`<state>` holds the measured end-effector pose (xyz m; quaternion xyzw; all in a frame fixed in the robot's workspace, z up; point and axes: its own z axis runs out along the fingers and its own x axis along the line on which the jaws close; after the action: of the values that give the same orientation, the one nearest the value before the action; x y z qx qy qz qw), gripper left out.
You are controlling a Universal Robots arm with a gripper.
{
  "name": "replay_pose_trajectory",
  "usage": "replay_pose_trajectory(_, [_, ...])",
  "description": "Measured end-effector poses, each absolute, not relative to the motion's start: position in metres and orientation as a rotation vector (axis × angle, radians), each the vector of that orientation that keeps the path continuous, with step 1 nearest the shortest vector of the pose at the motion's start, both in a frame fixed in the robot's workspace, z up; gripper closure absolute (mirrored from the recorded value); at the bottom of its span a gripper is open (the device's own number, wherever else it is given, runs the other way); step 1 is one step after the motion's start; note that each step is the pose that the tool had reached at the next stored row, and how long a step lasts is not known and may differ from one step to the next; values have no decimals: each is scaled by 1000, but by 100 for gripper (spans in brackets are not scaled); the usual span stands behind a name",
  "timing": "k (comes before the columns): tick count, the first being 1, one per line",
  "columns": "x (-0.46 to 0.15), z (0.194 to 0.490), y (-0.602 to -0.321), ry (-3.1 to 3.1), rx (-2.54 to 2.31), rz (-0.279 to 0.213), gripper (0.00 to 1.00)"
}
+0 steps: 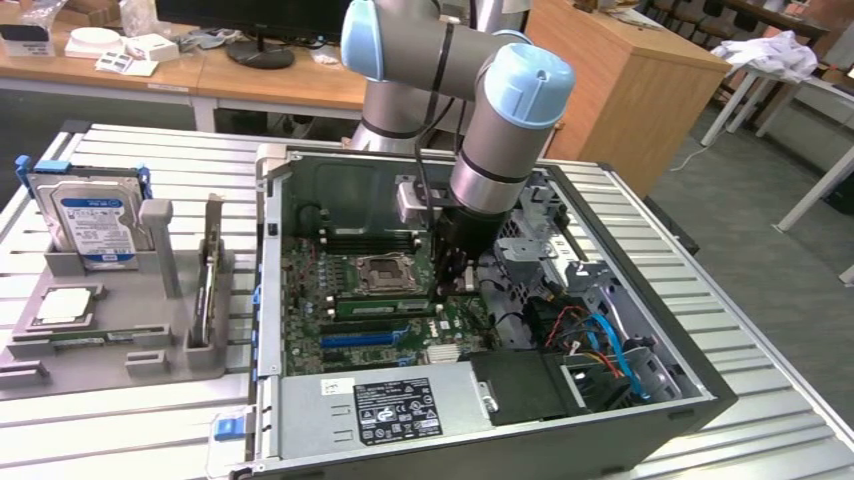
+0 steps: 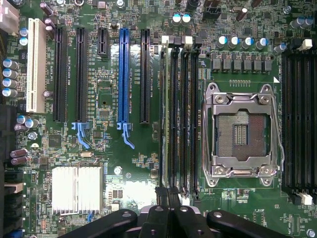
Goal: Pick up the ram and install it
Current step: 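Press down the ram until it locks into place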
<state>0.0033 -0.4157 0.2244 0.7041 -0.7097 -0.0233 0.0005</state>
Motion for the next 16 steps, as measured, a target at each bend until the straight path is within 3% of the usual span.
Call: replay_pose_trajectory(16, [3, 224, -416, -2229, 2212, -73, 89])
